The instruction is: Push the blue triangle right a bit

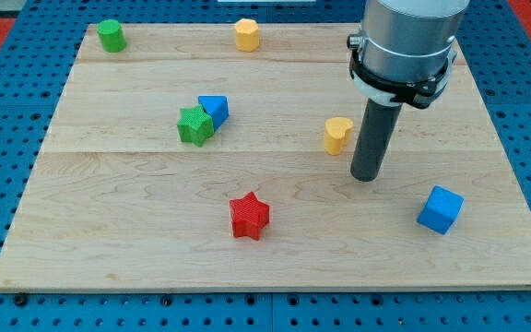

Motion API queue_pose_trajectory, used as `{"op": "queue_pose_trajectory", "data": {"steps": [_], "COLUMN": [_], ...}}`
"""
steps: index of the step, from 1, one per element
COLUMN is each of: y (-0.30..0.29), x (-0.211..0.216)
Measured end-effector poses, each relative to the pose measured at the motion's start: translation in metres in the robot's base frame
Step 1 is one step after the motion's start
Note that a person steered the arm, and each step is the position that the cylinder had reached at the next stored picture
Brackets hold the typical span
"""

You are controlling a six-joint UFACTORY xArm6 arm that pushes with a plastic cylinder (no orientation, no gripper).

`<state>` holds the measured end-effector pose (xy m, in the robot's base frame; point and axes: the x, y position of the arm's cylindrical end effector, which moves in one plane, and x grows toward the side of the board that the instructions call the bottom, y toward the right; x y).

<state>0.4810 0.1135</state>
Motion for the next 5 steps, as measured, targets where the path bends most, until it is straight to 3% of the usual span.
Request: {"op": "queue_pose_trajectory", "data": {"steps": [2,5], "y": [0.000,0.020], "x": [-0.041,-0.065]}}
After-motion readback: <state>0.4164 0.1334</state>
